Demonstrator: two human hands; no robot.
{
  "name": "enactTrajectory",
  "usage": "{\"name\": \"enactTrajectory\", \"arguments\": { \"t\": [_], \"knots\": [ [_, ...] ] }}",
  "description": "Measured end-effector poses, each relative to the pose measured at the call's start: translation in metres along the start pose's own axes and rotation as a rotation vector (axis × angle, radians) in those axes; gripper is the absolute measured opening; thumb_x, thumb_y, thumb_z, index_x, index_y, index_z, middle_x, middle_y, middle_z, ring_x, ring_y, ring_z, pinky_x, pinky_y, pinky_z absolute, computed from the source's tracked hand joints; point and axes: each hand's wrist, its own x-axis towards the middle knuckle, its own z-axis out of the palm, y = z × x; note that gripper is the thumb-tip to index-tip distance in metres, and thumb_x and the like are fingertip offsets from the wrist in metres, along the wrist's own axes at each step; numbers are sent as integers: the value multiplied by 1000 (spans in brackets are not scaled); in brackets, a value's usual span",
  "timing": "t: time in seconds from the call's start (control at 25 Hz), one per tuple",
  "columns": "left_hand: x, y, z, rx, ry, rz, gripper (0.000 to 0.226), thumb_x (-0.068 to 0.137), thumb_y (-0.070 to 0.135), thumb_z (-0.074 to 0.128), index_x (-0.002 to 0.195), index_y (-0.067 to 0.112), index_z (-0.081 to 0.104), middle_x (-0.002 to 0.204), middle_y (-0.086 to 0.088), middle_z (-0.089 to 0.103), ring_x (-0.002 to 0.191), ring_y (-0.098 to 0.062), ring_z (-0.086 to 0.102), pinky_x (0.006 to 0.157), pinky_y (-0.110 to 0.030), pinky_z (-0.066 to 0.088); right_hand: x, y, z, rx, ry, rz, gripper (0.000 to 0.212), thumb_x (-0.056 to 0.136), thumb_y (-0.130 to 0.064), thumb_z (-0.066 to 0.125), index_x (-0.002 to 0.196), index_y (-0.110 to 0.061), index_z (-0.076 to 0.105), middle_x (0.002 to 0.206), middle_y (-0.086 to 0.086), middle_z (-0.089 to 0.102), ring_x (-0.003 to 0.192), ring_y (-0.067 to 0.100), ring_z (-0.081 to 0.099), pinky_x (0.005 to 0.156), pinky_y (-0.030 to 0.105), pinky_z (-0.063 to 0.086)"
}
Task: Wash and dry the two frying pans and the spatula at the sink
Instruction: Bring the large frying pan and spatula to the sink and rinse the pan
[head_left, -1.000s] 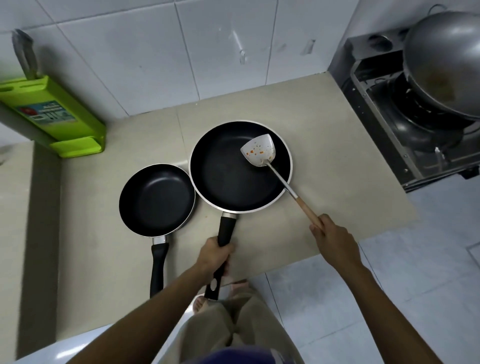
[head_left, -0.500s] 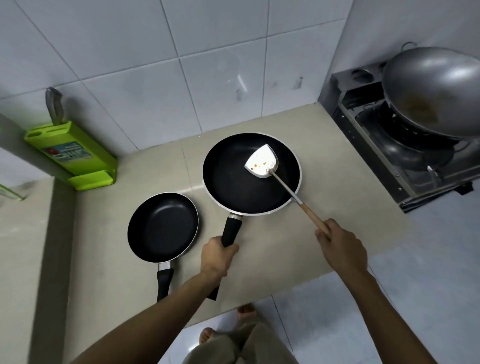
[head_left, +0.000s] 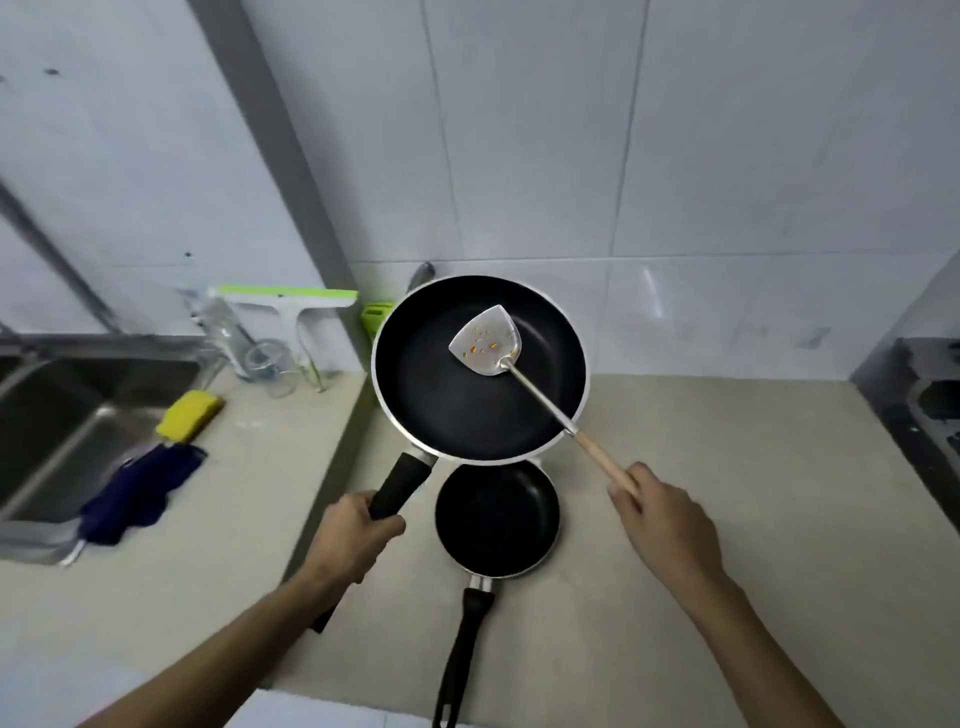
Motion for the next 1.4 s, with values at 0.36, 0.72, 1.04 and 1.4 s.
{"name": "enactTrajectory", "arguments": {
  "t": [0.36, 0.72, 1.04, 1.4],
  "knots": [
    [-104, -197, -227, -146, 329, -263, 8, 75, 9, 64, 73, 7, 57, 54, -4, 46, 39, -15, 39, 34, -21, 31, -51, -264, 98, 21, -205, -488, 21, 95, -43, 45, 84, -25, 46, 81, 3, 64, 85, 33, 63, 62, 35, 42],
    [-166, -374, -344, -351, 447, -453, 16, 75, 9, 63, 68, 9, 50, 57, -6, 45, 38, -16, 37, 37, -21, 31, -140, -448, 209, 41, -430, -598, 25, 96, -45, 44, 88, -23, 53, 71, 0, 62, 67, 25, 60, 57, 33, 43],
    [-97, -441, -412, -502, 479, -489, 19, 79, 6, 63, 67, 7, 48, 52, -5, 39, 37, -15, 31, 36, -22, 27, -100, -519, 262, 325, -433, -385, 31, 96, -39, 48, 77, -18, 59, 68, 4, 62, 60, 21, 56, 55, 32, 40],
    [38, -488, -536, -302, 390, -501, 13, 79, 7, 66, 76, 1, 54, 54, -7, 43, 37, -16, 36, 36, -23, 30, 22, -618, 351, 308, -430, -229, 19, 94, -14, 51, 79, -14, 63, 73, 5, 68, 70, 20, 60, 59, 32, 42]
  ]
}}
